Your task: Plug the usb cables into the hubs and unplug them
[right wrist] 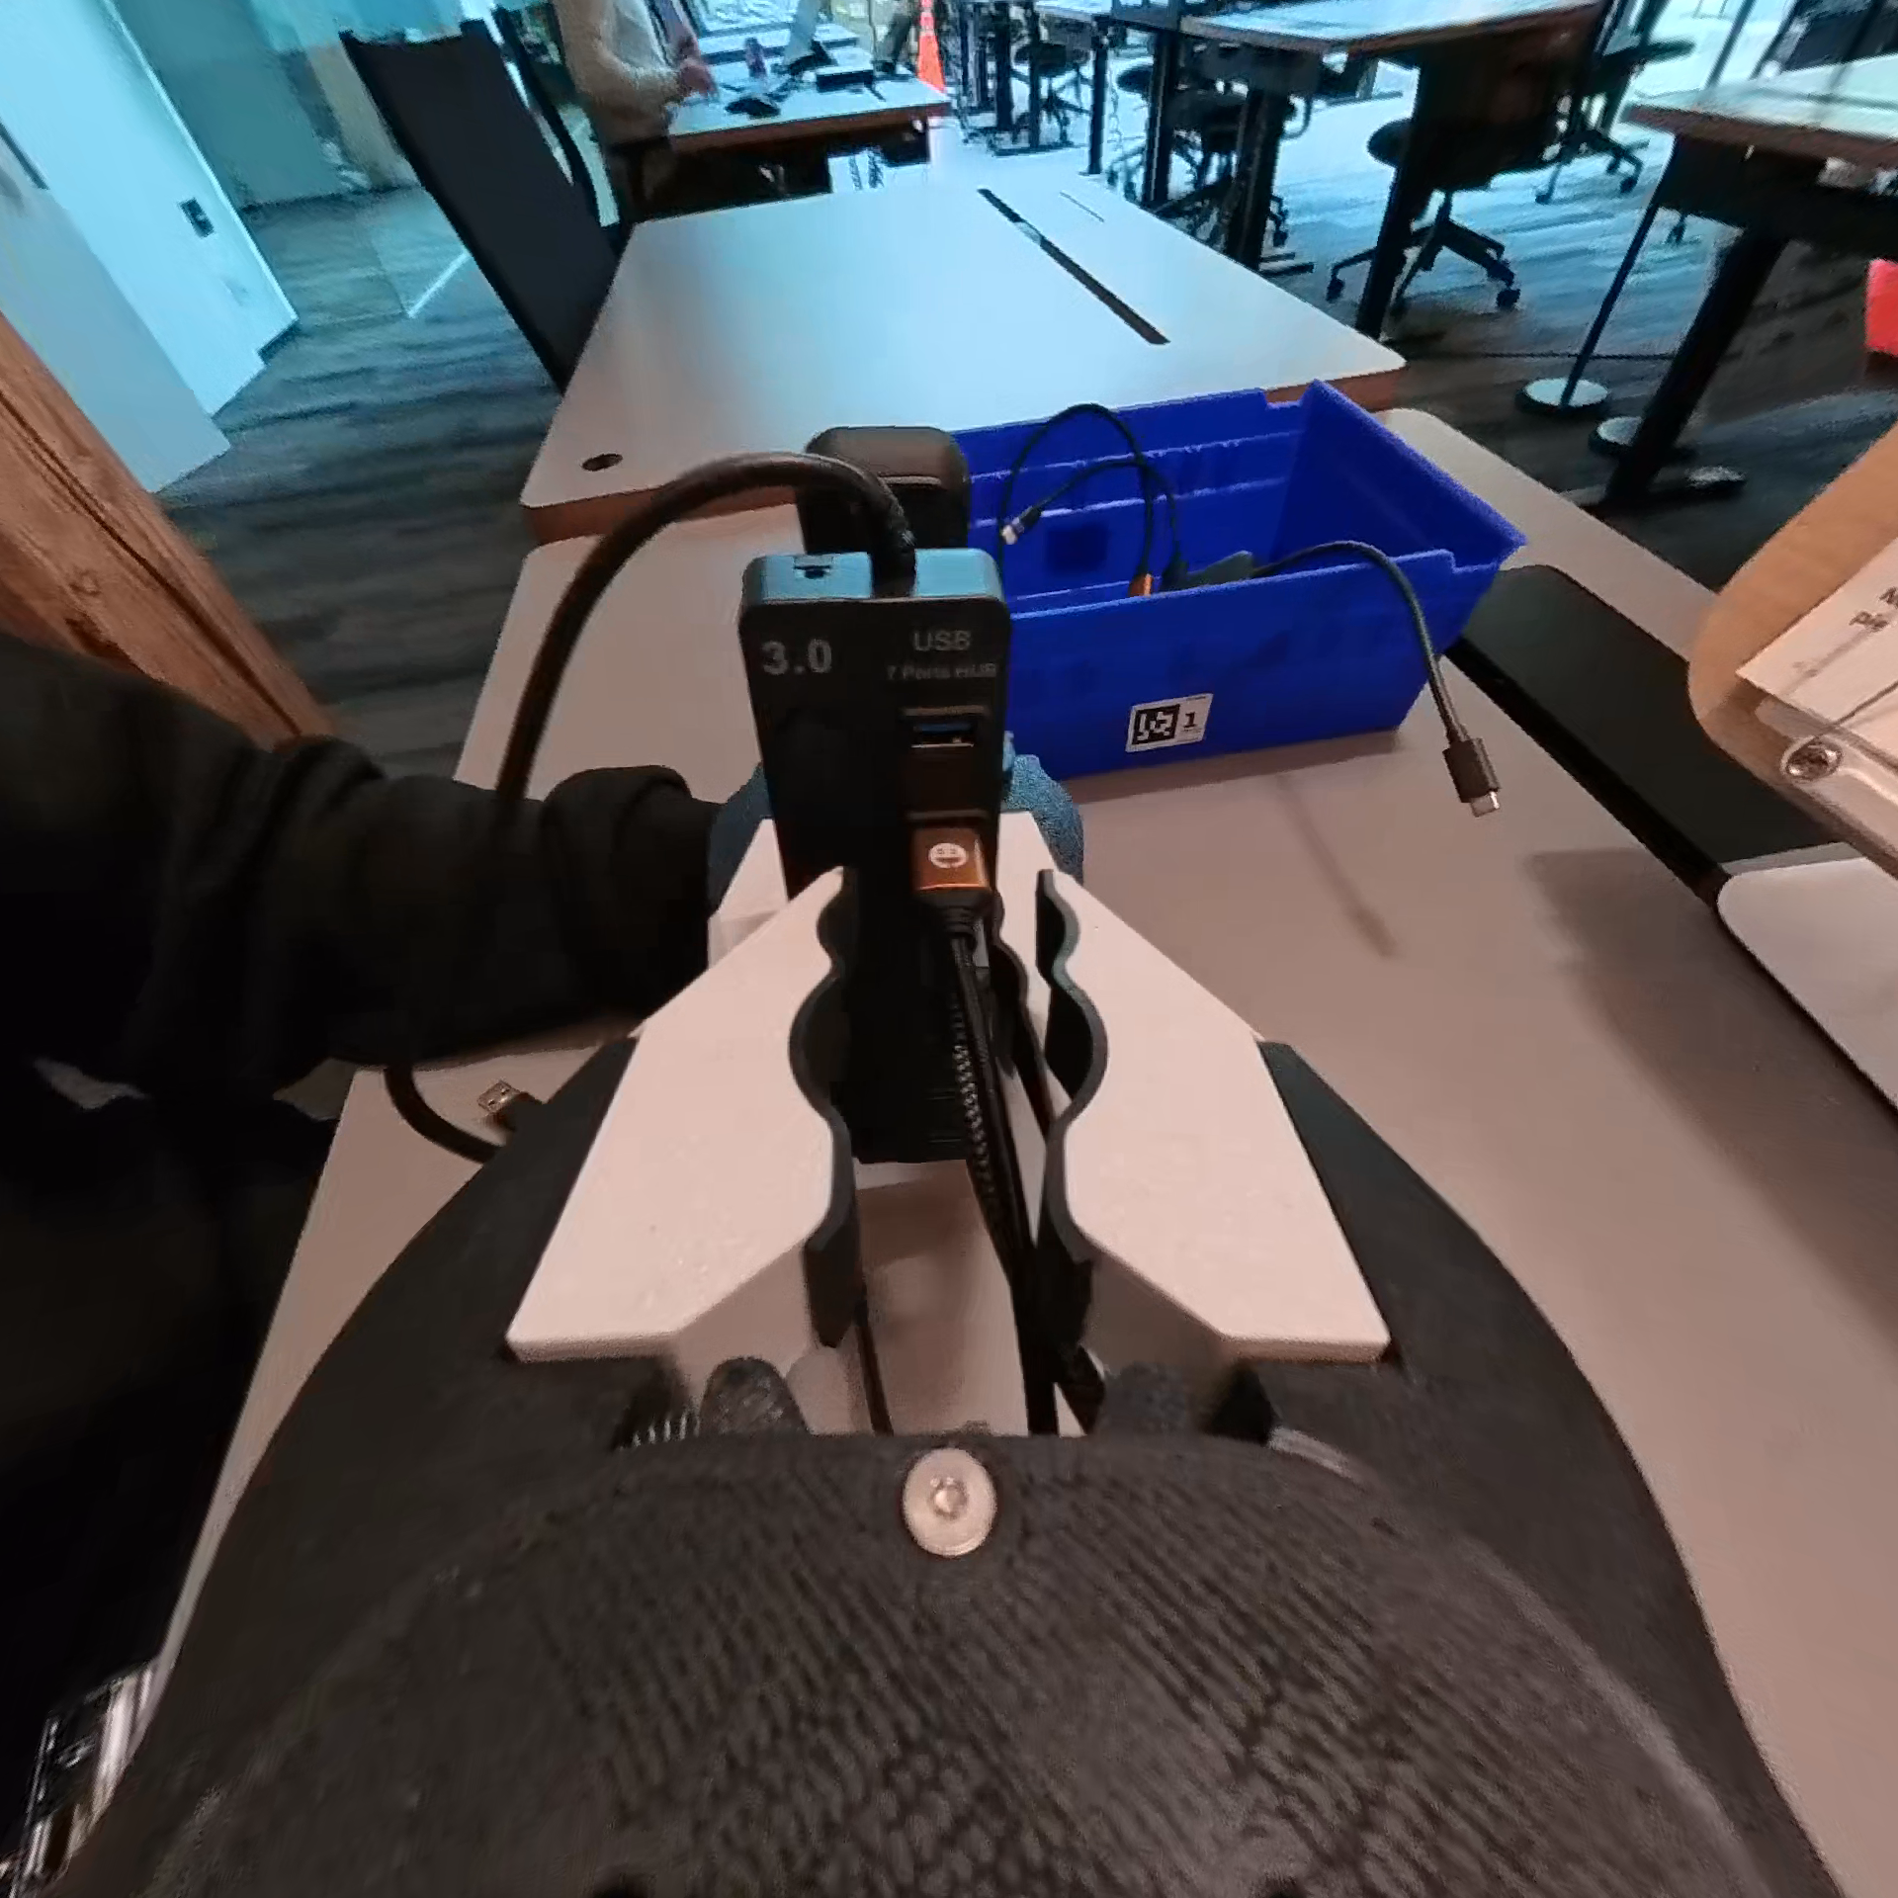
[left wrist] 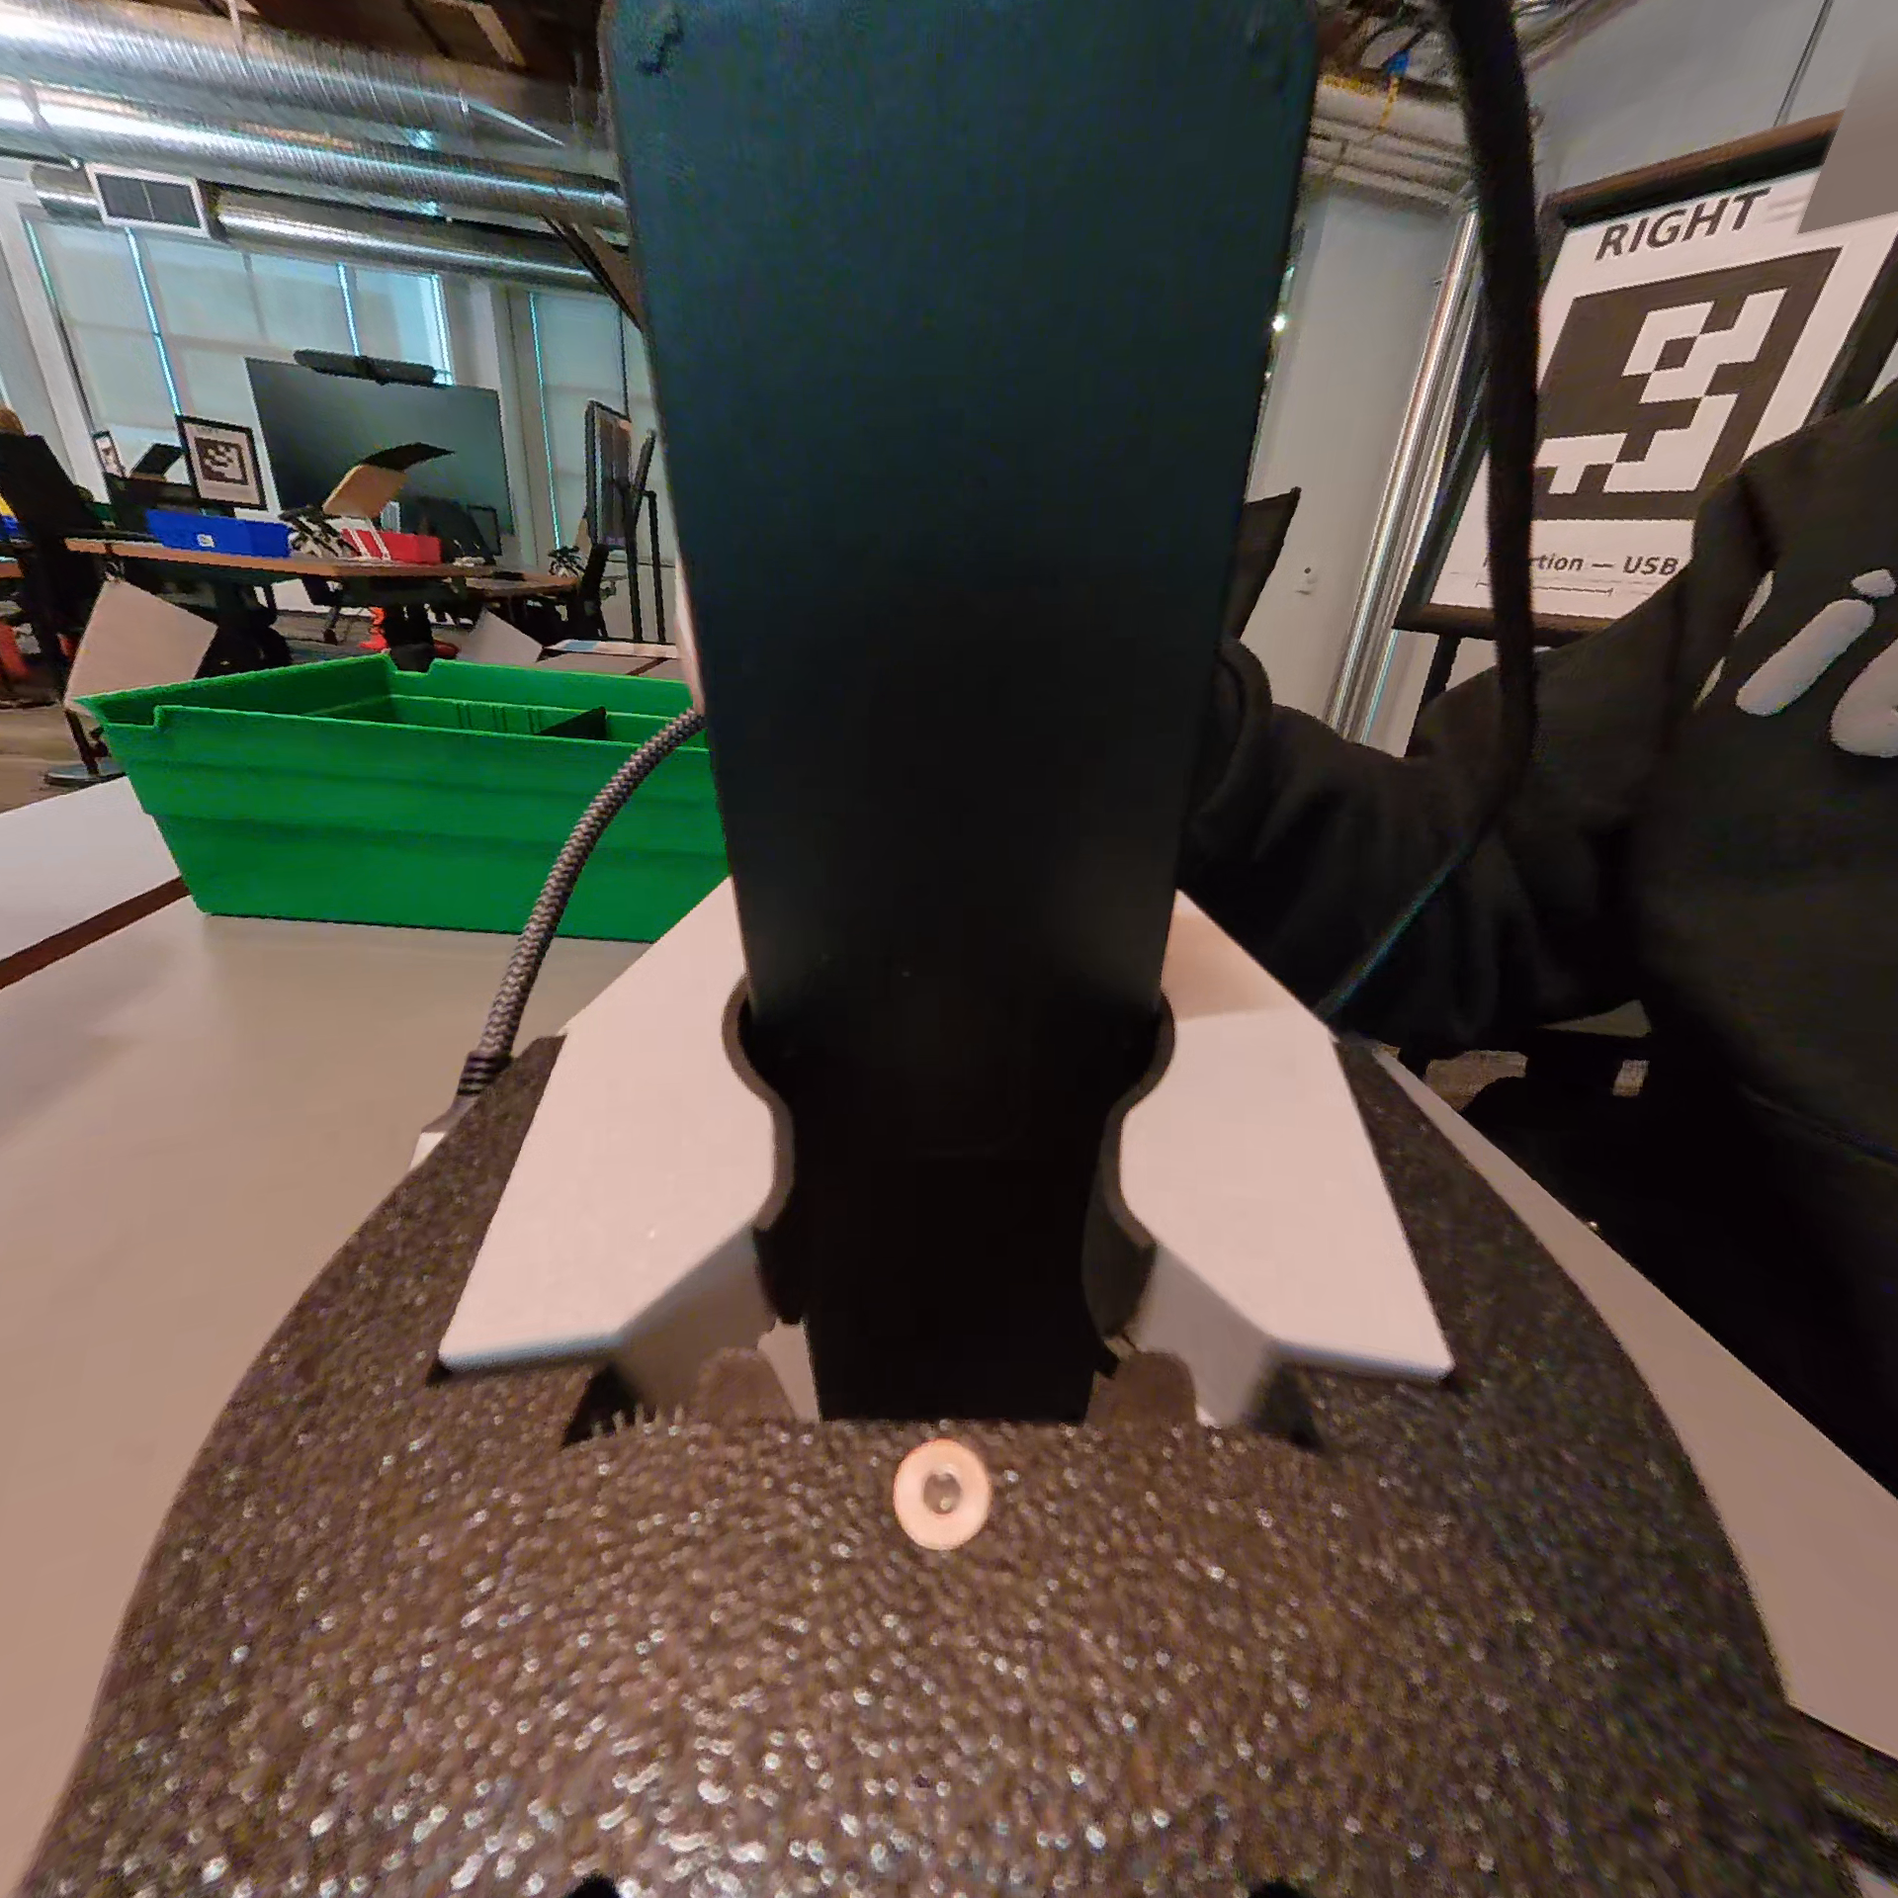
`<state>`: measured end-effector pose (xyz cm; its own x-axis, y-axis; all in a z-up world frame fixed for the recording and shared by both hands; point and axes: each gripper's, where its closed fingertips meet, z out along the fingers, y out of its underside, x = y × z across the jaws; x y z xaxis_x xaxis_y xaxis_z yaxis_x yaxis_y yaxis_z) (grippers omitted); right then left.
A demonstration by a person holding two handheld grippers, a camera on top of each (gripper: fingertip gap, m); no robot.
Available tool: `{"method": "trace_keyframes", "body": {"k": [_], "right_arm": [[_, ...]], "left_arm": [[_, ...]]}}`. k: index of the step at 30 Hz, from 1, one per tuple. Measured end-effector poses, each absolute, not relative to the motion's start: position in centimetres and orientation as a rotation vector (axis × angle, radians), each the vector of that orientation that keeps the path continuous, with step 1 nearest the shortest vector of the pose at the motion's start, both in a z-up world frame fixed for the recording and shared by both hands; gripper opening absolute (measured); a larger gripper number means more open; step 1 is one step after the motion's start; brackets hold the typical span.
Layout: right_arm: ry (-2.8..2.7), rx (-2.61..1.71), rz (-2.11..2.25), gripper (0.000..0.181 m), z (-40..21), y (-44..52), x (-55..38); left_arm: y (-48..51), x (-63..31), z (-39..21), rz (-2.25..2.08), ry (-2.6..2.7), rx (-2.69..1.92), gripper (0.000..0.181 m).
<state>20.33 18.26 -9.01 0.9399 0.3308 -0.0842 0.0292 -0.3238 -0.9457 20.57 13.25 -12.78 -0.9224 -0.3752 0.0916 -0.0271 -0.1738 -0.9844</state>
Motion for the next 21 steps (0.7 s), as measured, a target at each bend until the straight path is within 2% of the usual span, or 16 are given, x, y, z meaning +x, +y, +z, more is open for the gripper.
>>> {"method": "trace_keyframes", "body": {"k": [4, 13, 17, 21], "right_arm": [[-0.269, -1.859, 0.354, 0.014, -8.7, 19.1, 20.2], [-0.278, -1.848, 0.455, 0.014, -7.8, 19.6, 20.6], [-0.168, -1.787, 0.419, 0.014, -5.7, 16.4, 24.3], [-0.166, -1.841, 0.276, 0.014, -5.6, 15.1, 26.4]], "left_arm": [[13.7, 20.7, -12.6, -2.189, 1.814, -0.477, 0.062], [16.5, 20.8, -10.7, -2.176, 1.647, -0.532, 0.062], [20.9, 20.9, -9.7, -2.106, 1.509, -0.631, 0.062], [19.5, 20.6, -9.0, -2.144, 1.511, -0.568, 0.062]]}}
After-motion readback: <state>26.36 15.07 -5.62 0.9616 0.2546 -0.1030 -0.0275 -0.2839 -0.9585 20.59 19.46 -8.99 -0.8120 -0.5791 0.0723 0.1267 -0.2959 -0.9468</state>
